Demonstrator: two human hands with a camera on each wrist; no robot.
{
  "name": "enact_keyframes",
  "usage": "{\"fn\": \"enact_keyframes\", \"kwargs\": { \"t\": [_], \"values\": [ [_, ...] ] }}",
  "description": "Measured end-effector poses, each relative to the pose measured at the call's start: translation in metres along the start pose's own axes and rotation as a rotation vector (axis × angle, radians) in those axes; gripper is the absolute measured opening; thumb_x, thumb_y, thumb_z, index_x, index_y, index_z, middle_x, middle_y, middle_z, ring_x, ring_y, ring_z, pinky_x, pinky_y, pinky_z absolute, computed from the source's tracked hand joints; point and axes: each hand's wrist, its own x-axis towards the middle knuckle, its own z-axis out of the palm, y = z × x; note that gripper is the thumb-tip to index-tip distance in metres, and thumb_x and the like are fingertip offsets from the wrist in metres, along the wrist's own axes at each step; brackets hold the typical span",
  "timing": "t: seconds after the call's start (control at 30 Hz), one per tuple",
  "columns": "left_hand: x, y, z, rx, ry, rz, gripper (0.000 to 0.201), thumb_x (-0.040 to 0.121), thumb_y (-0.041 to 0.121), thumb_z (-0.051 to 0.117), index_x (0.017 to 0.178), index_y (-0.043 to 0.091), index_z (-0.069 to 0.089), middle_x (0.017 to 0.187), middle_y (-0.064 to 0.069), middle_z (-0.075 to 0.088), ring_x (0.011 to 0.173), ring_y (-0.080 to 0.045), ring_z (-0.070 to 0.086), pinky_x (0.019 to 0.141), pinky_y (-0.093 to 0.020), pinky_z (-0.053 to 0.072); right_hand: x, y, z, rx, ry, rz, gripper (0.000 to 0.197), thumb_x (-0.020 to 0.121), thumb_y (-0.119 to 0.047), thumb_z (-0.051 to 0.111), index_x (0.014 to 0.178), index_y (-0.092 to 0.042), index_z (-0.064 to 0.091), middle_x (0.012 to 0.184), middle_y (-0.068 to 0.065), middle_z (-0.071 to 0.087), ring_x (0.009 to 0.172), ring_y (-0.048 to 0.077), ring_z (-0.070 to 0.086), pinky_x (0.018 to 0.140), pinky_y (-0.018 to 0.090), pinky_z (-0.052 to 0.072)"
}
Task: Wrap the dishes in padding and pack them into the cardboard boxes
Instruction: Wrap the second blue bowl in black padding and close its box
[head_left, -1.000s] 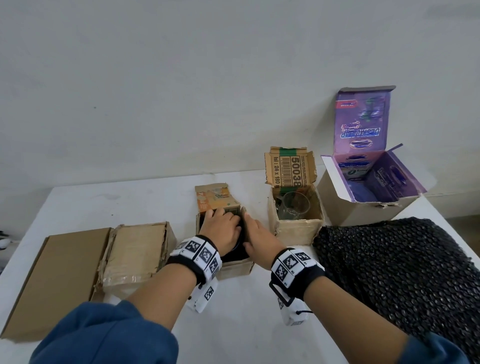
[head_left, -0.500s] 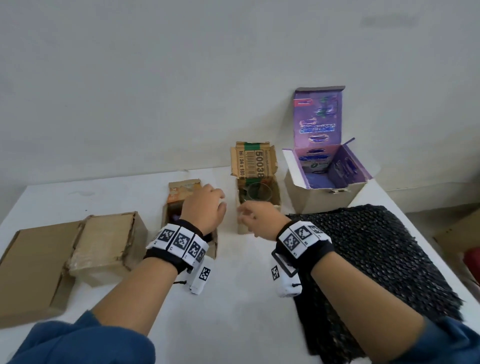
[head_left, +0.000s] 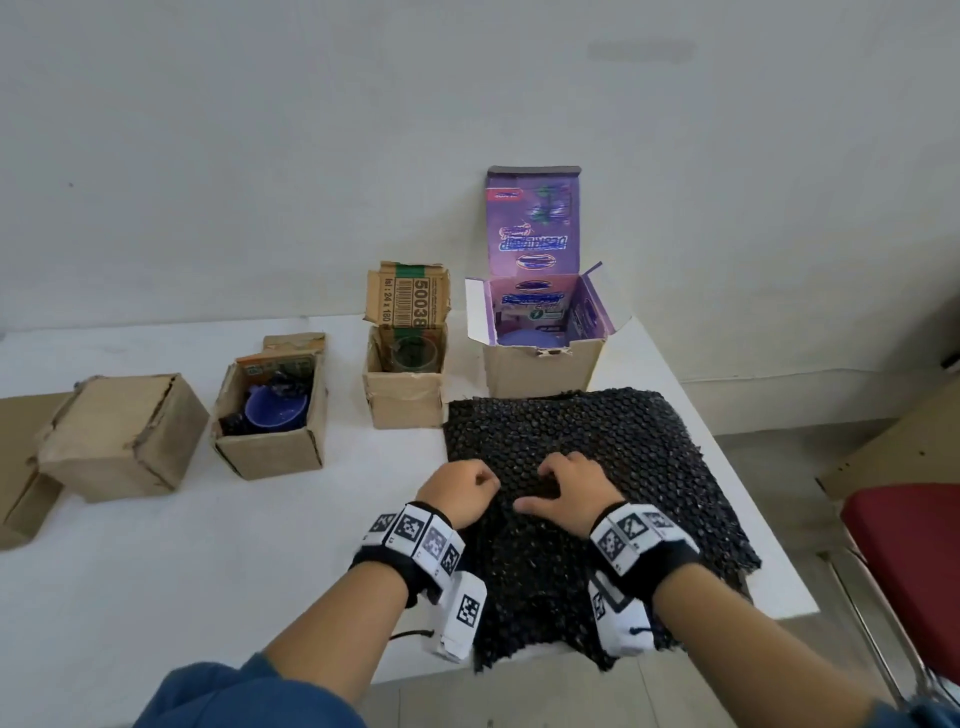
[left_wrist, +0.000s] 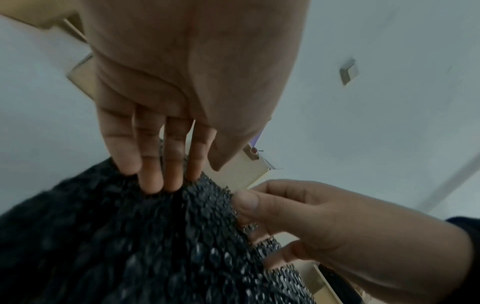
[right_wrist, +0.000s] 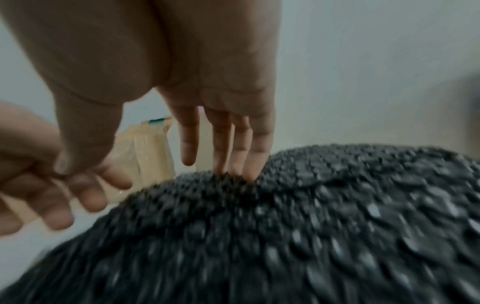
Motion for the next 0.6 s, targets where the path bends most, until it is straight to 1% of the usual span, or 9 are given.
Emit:
{"fn": "enact_keyframes", "kwargs": {
  "t": [0.13, 0.17, 0.23, 0.3, 0.37, 0.43, 0.5, 0.53, 0.6],
  "values": [
    [-0.008, 0.014, 0.025, -0.042, -0.027, -0.062, 0.033, 0.097, 0.032, 0.042, 0.113, 0.014, 0.063, 0.115, -0.005, 0.065, 0.106, -0.023, 0.058, 0.094, -0.033, 0.045, -0.011, 0.002, 0.033, -0.133, 0.07, 0.011, 0.078, 0.068, -0.07, 0.062, 0.125, -0.021, 0.042, 0.13, 0.007, 0.039, 0.121, 0.031, 0.038, 0.098, 0.044, 0.042],
    [-0.008, 0.015, 0.028, -0.076, -0.03, -0.081, 0.034, 0.098, 0.032, 0.04, 0.112, 0.012, 0.064, 0.114, -0.006, 0.066, 0.106, -0.024, 0.058, 0.093, -0.034, 0.044, -0.012, 0.001, 0.039, -0.172, 0.091, 0.007, 0.075, 0.071, -0.068, 0.062, 0.126, -0.021, 0.041, 0.132, 0.008, 0.038, 0.121, 0.032, 0.037, 0.098, 0.045, 0.041],
    [-0.008, 0.016, 0.032, -0.187, -0.014, -0.112, 0.035, 0.099, 0.031, 0.038, 0.11, 0.011, 0.064, 0.111, -0.006, 0.067, 0.104, -0.024, 0.059, 0.093, -0.035, 0.045, -0.012, 0.002, 0.044, -0.187, 0.149, -0.006, 0.056, 0.081, -0.055, 0.059, 0.123, -0.02, 0.045, 0.133, 0.009, 0.04, 0.121, 0.032, 0.038, 0.096, 0.044, 0.041],
    [-0.008, 0.015, 0.034, -0.309, 0.042, -0.134, 0.03, 0.098, 0.03, 0.039, 0.107, 0.015, 0.064, 0.107, -0.003, 0.068, 0.103, -0.023, 0.06, 0.094, -0.038, 0.047, -0.01, 0.008, 0.042, -0.123, 0.203, -0.036, 0.035, 0.09, -0.042, 0.053, 0.116, -0.018, 0.051, 0.128, 0.007, 0.045, 0.119, 0.03, 0.041, 0.093, 0.042, 0.043],
    [-0.006, 0.015, 0.035, -0.366, 0.114, -0.155, 0.022, 0.097, 0.031, 0.041, 0.1, 0.022, 0.06, 0.104, -0.002, 0.066, 0.1, -0.022, 0.06, 0.093, -0.042, 0.048, -0.006, 0.018, 0.038, -0.003, 0.223, -0.071, 0.029, 0.091, -0.039, 0.053, 0.11, -0.017, 0.055, 0.122, 0.005, 0.049, 0.116, 0.029, 0.044, 0.091, 0.039, 0.045],
    [-0.003, 0.016, 0.036, -0.389, 0.149, -0.19, 0.016, 0.096, 0.034, 0.042, 0.099, 0.024, 0.054, 0.103, -0.002, 0.063, 0.098, -0.022, 0.061, 0.092, -0.043, 0.049, -0.005, 0.024, 0.035, 0.054, 0.179, -0.101, 0.044, 0.084, -0.052, 0.059, 0.113, -0.02, 0.053, 0.121, 0.003, 0.049, 0.116, 0.028, 0.044, 0.093, 0.04, 0.045],
    [0.0, 0.02, 0.038, -0.433, 0.128, -0.226, 0.017, 0.096, 0.036, 0.04, 0.1, 0.023, 0.051, 0.107, -0.005, 0.063, 0.101, -0.024, 0.06, 0.095, -0.044, 0.047, -0.006, 0.023, 0.036, -0.049, 0.115, -0.111, 0.063, 0.074, -0.06, 0.064, 0.122, -0.023, 0.047, 0.126, 0.003, 0.044, 0.119, 0.028, 0.04, 0.096, 0.042, 0.043],
    [0.001, 0.024, 0.039, -0.469, 0.11, -0.232, 0.018, 0.097, 0.036, 0.039, 0.099, 0.022, 0.049, 0.108, -0.006, 0.063, 0.103, -0.025, 0.059, 0.097, -0.044, 0.046, -0.006, 0.021, 0.039, -0.127, 0.105, -0.113, 0.065, 0.073, -0.058, 0.066, 0.124, -0.023, 0.044, 0.129, 0.004, 0.041, 0.121, 0.029, 0.037, 0.098, 0.043, 0.041],
    [0.002, 0.03, 0.041, -0.563, 0.105, -0.217, 0.019, 0.099, 0.034, 0.037, 0.101, 0.021, 0.05, 0.108, -0.005, 0.065, 0.103, -0.024, 0.059, 0.097, -0.042, 0.045, -0.005, 0.02, 0.044, -0.196, 0.134, -0.111, 0.057, 0.079, -0.049, 0.065, 0.124, -0.021, 0.045, 0.131, 0.005, 0.04, 0.123, 0.03, 0.036, 0.097, 0.044, 0.04]
  ]
}}
